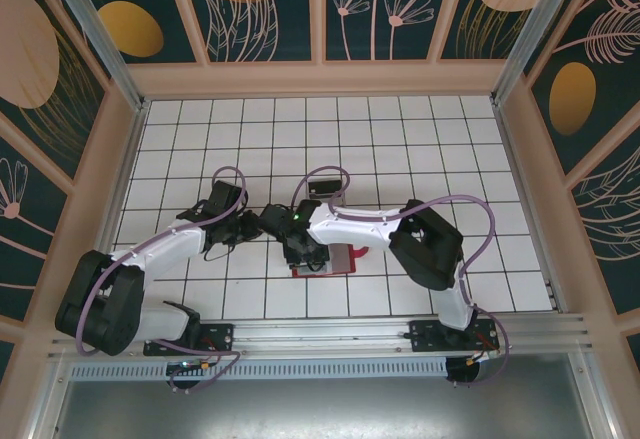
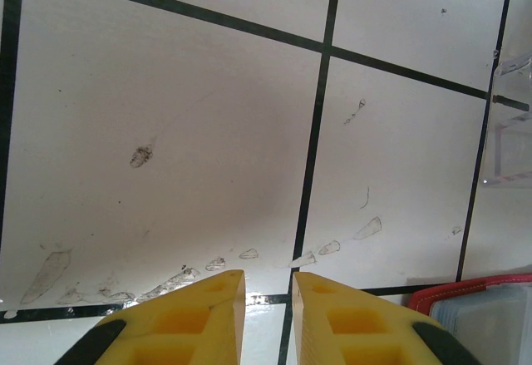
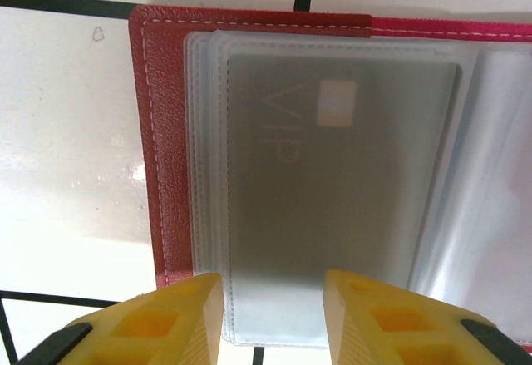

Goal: Take the credit cards out of the card holder

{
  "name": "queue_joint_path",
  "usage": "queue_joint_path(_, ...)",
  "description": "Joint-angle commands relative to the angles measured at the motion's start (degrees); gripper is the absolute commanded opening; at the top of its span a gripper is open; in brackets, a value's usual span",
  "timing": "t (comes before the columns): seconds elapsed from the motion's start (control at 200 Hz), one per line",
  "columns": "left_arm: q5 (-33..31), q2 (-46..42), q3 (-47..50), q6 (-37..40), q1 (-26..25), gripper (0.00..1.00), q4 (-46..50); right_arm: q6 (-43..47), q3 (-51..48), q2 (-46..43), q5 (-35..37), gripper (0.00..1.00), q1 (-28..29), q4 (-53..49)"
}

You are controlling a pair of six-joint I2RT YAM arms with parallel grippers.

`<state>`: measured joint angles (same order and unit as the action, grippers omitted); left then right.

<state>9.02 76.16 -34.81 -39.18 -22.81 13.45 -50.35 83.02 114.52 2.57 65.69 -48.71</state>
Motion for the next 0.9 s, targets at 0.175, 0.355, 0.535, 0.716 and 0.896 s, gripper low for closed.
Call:
queue_joint_path(0.175,1.2,0.1,0.0,0.9,0.3,0.24,-0.8,-2.0,-1.4,1.9,0.3,0.34,0.3,-1.0)
queue_joint_path(0.355,1.3,0.2,-0.1,0.9,0.3,0.24,-0.7,-2.0,-2.1,1.8,0.2,0.28,0.3,-0.8)
queue_joint_path(0.535,2.7,-0.1,-0.3,0.5,0.3,0.24,-0.7,-2.1,-1.7,0.8,1.0,0.18,0.3,-1.2)
queue_joint_path(0.716,6.6,0.3,0.5,-1.3,0.3,0.24,-3.4,-2.0,-1.4,-1.3,2.3,0.13,-0.2,-1.8)
queue_joint_path(0.896,8.9,0.9,0.4,-1.3,0.2,0.25,-4.4,-2.1,-1.5,-3.1,3.6,0.12,-0.8,-3.4)
